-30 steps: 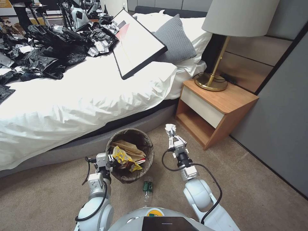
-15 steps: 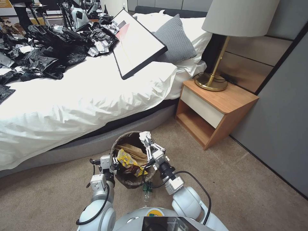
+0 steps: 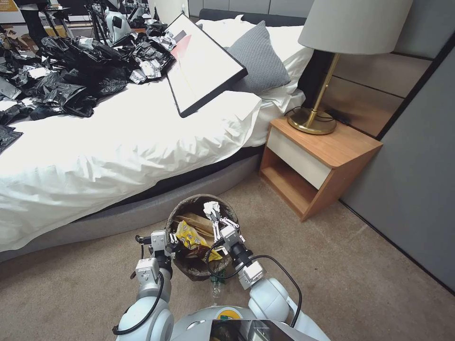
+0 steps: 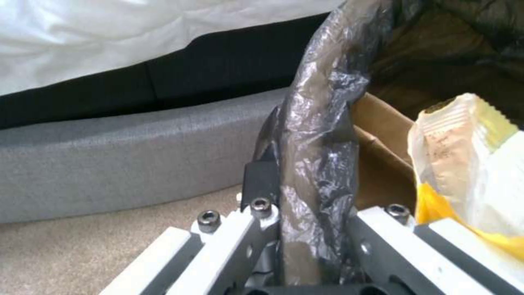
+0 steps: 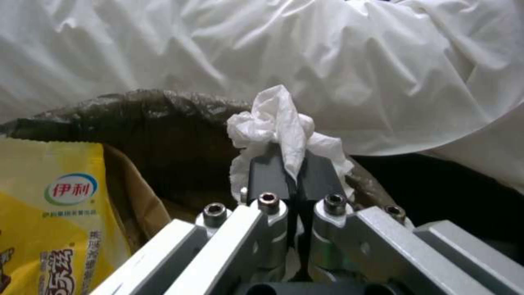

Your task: Pick up the trash bin, then pick up the garbage from the floor and place it into the trash bin.

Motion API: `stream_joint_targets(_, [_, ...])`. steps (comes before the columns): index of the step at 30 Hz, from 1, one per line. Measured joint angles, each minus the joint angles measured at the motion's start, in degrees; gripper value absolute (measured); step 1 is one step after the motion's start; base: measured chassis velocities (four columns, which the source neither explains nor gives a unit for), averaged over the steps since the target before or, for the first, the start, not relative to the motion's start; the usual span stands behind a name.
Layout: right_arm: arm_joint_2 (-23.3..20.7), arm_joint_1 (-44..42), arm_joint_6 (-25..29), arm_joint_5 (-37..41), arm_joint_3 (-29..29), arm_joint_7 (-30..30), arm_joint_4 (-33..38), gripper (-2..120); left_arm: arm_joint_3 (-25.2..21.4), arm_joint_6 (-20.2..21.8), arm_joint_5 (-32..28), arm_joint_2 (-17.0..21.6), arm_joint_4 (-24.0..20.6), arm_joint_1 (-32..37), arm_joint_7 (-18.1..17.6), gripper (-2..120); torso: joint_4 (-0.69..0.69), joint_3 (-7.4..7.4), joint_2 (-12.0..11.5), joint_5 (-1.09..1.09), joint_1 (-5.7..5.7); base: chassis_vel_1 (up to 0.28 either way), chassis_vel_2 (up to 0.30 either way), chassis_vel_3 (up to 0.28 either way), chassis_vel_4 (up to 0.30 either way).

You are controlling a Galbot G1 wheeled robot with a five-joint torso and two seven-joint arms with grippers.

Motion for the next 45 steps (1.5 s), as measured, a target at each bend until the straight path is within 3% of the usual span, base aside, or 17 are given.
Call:
stream_joint_targets(6, [0.31, 0.02, -0.32, 0.06, -0.14, 0.72, -0.79, -1, -0.02, 0.02, -0.11, -0.09, -0.13, 0.04, -0.06, 0, 0.0, 0.0, 0.0, 0.0, 0.0, 0.0, 0.0, 0.0, 0.0])
stream_joint_targets(26, [0.58, -0.56, -0.28, -1.92, 0.11, 0.96, -1.15, 68, 0.16, -0.03, -0.53, -0.25, 0.18, -0.33, -0.1, 0, 0.0, 0.0, 0.0, 0.0, 0.0, 0.0, 0.0, 0.0, 0.0])
stream_joint_targets(28, [0.65, -0.57, -0.28, -2.04, 0.12, 0.99, -1.15, 80, 0.11, -0.04, -0.59, -0.25, 0.19, -0.35, -0.1, 0, 0.0, 0.0, 0.0, 0.0, 0.0, 0.0, 0.0, 0.0, 0.0])
stream_joint_targets(35, [0.68, -0.87, -0.26, -2.42, 0.11, 1.01, -1.05, 99, 0.05, -0.08, -0.61, -0.34, 0.33, -0.45, -0.12, 0, 0.0, 0.0, 0.0, 0.0, 0.0, 0.0, 0.0, 0.0, 0.0])
stream_joint_targets(45, [-0.1, -1.72, -1.83, -2.32, 0.26, 0.98, 0.41, 100, -0.11, -0.09, -0.81, -0.34, 0.29, -0.57, -0.16, 0, 0.0, 0.0, 0.0, 0.0, 0.0, 0.0, 0.0, 0.0, 0.0])
